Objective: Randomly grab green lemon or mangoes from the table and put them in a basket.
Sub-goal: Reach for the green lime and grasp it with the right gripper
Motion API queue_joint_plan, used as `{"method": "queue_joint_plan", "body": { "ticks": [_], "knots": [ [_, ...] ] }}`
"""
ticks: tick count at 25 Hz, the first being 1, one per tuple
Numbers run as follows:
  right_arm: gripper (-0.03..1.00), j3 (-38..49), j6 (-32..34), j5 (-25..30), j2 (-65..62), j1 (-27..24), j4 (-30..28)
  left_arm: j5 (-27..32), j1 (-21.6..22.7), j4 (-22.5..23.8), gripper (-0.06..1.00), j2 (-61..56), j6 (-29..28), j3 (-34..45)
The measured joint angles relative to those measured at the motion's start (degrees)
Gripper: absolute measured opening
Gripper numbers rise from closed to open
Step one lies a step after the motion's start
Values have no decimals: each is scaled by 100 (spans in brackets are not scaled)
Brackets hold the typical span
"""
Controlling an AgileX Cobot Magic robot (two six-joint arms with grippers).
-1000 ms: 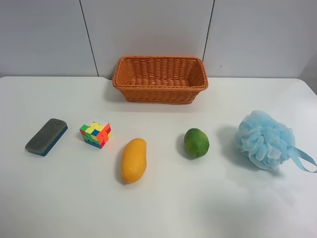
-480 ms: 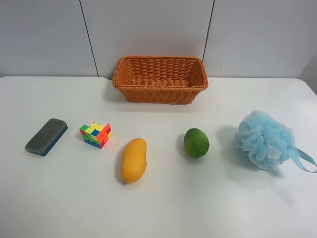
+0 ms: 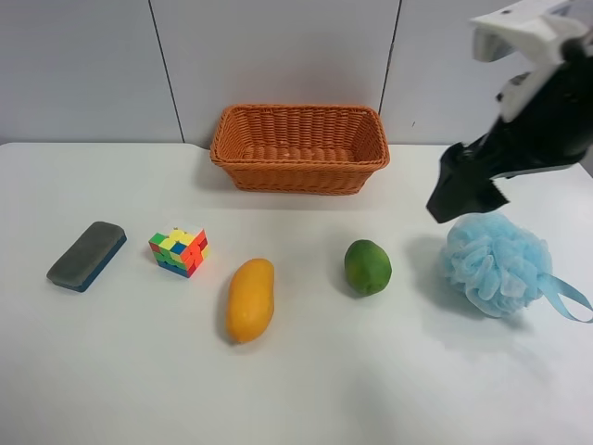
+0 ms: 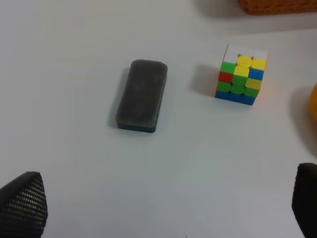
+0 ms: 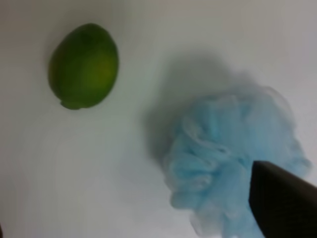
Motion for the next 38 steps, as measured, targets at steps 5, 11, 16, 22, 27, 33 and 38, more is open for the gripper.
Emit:
{"method": "queue_joint_plan", "body": {
  "ticks": [5,11,16,22,27,33,38],
  "knots": [
    [99,-259,43,-162,1203,327,32,0,0,0,99,0,0,0],
    [99,-261,231,-543,2299,660,63,0,0,0,99,0,0,0],
    [99,-261,561,-1199,3032,700,-37,0,0,0,99,0,0,0],
    [99,-266,942,-1784,3600,700,-353,0,0,0,99,0,0,0],
    [99,-266,974,-2183,3855,700,-361,0,0,0,99,0,0,0],
    [85,-266,975,-2260,3955,700,-361,0,0,0,99,0,0,0],
    [68,-266,986,-2260,3963,700,-351,0,0,0,99,0,0,0]
  ]
}}
